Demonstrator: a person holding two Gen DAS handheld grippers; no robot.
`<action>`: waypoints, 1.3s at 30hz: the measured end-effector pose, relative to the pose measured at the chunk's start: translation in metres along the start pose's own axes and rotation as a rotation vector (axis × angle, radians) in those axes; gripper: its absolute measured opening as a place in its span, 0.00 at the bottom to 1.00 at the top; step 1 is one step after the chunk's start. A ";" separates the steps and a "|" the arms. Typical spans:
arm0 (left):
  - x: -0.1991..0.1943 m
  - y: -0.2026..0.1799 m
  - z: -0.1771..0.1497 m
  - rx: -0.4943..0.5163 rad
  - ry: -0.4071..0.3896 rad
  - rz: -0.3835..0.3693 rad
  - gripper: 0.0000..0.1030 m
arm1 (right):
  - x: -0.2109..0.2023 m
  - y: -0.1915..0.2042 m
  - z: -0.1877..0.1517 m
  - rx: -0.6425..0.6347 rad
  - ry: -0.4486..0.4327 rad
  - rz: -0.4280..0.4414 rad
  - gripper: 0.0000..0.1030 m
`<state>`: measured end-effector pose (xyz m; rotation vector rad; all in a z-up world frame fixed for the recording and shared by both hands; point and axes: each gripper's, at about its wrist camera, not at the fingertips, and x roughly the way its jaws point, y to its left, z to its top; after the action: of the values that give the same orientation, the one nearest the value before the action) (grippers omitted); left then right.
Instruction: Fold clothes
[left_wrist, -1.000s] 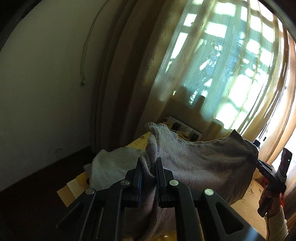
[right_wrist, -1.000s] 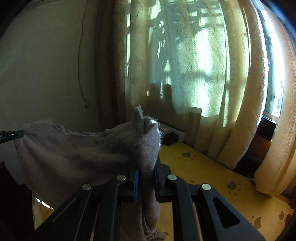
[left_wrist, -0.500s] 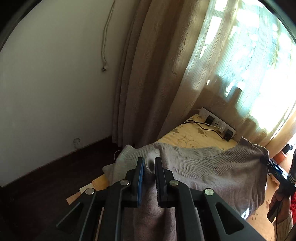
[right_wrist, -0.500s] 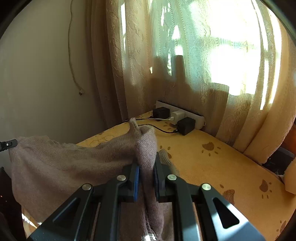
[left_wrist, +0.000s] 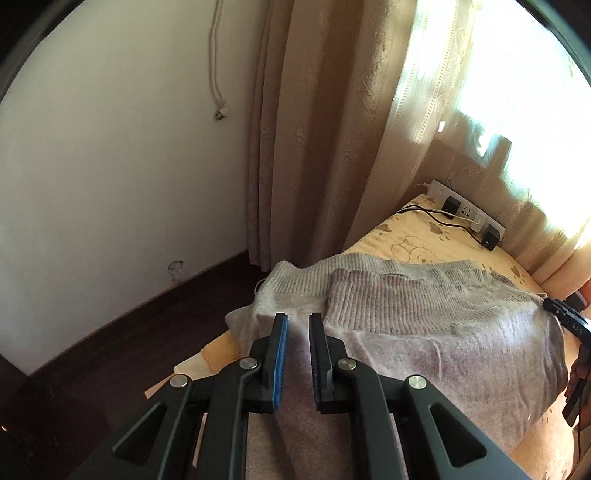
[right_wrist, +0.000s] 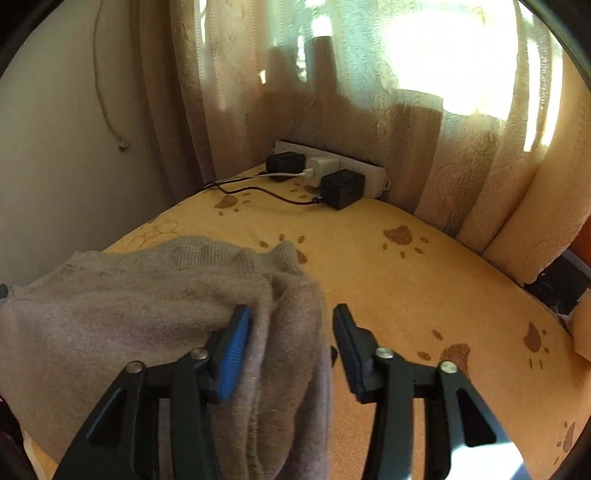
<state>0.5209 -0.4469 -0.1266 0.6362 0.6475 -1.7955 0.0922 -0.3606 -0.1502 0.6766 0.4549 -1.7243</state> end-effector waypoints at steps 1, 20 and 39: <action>0.001 -0.007 0.003 0.030 -0.001 -0.005 0.12 | -0.006 -0.002 0.003 0.015 -0.025 -0.007 0.70; 0.101 -0.027 0.039 0.017 0.329 -0.065 0.12 | 0.041 0.055 0.034 -0.268 0.151 0.089 0.83; 0.100 -0.048 0.033 0.149 0.199 0.156 0.13 | 0.049 0.067 0.015 -0.308 0.126 0.200 0.27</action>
<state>0.4429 -0.5226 -0.1660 0.9496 0.5826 -1.6574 0.1460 -0.4230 -0.1673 0.5872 0.7008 -1.3906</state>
